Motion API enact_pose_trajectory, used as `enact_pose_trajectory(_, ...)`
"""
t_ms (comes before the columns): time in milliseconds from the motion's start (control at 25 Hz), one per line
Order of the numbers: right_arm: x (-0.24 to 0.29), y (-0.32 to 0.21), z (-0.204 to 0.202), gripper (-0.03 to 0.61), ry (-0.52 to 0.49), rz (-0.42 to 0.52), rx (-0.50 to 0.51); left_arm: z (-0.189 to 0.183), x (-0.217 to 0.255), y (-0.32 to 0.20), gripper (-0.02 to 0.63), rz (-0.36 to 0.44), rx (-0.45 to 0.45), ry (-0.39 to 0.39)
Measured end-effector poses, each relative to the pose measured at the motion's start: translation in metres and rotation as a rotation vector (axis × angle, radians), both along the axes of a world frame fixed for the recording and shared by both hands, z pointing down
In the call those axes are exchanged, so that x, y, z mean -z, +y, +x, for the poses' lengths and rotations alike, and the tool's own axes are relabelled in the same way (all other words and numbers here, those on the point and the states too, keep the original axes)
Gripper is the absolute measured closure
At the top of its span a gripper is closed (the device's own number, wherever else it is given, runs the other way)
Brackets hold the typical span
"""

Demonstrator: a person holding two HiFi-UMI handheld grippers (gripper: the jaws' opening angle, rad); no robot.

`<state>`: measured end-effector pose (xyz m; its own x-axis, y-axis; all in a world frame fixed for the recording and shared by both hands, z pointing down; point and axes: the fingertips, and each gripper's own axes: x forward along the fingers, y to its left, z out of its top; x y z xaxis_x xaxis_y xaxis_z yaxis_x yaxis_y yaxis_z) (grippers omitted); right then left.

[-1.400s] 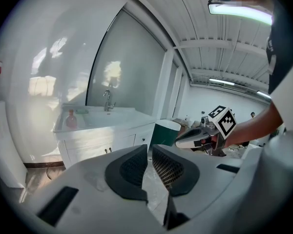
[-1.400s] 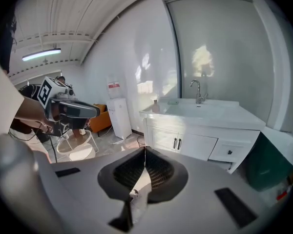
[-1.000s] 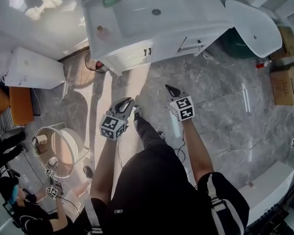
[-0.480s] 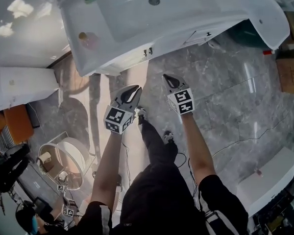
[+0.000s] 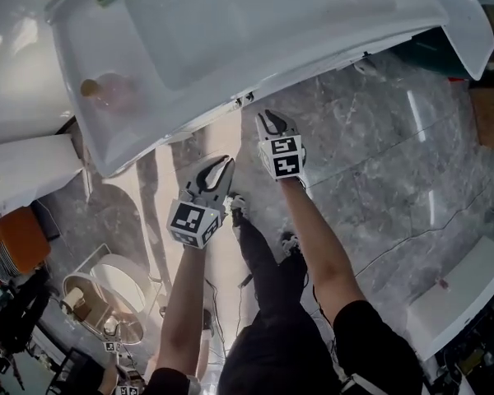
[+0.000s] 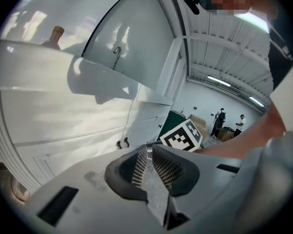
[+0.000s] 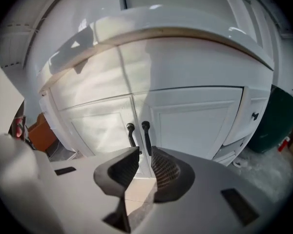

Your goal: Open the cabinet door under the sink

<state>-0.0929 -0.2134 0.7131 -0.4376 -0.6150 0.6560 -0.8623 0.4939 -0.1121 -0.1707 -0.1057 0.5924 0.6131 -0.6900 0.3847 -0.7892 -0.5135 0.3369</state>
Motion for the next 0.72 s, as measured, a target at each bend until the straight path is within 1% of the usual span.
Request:
enact_pose_trajectory(200,-0.027,-0.031,-0.014,0.437,0.03,0.0,-0.036,-0.008,-0.02,-0.007,0.574,-0.009,0.001,0.01)
enact_pose_trajectory(400,-0.045,-0.046,-0.024,0.439,0.084,-0.012,-0.051,-0.017,-0.032,-0.009,0.574,-0.023,0.002,0.018)
enact_pose_trajectory(560,-0.042,-0.056,-0.028,0.445,0.108,0.004,-0.092,-0.016,-0.031,-0.006,0.574,-0.023,-0.016,0.014)
enact_pose_trajectory(640,-0.041,-0.058,-0.031,0.468,0.103,-0.006,-0.119,-0.017,-0.032,-0.006,0.574,-0.026,-0.019,0.014)
enact_pose_trajectory(720,-0.04,-0.057,-0.031,0.466,0.081,-0.022,-0.148,-0.016,-0.032,-0.007,0.574,-0.027,-0.024,0.017)
